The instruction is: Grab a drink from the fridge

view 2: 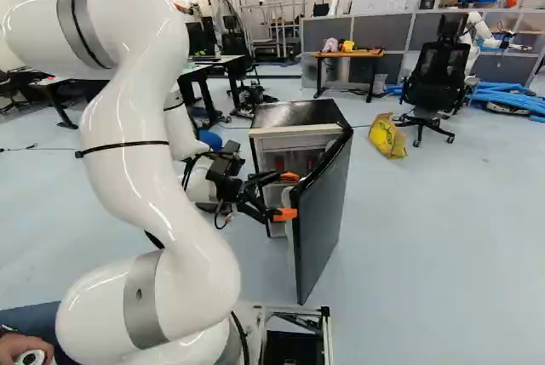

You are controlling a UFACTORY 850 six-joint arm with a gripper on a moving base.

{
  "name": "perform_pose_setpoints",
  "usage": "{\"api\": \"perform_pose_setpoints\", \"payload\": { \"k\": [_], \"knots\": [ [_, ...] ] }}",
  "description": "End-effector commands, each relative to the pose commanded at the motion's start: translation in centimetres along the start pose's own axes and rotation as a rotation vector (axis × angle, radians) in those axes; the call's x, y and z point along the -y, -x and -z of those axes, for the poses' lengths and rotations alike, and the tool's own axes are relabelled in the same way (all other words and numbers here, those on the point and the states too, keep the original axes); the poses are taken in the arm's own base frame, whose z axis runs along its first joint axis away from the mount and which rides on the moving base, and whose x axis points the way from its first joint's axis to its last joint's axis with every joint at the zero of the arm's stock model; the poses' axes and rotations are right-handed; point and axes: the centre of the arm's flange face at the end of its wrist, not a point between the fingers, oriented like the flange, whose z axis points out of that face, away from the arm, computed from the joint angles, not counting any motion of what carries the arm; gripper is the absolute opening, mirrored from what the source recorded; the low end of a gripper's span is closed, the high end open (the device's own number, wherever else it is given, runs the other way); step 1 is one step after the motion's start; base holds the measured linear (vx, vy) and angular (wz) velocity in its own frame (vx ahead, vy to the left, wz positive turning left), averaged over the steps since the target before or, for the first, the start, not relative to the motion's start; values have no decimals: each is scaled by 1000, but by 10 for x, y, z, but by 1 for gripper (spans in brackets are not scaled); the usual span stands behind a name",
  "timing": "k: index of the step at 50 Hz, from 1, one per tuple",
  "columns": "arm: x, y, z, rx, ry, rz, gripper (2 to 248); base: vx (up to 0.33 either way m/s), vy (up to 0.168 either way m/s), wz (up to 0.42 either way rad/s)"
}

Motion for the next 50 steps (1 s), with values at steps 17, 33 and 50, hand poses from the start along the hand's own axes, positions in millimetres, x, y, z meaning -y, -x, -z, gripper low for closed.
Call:
{"api": "perform_pose_setpoints", "payload": {
  "k": [17,33,50],
  "knots": [
    [12,-3,-14,46,142,-46,247,0,0,0],
    [41,-12,-30,106,259,-125,247,0,0,0],
    [81,-24,-61,170,396,-232,247,0,0,0]
  ]
}}
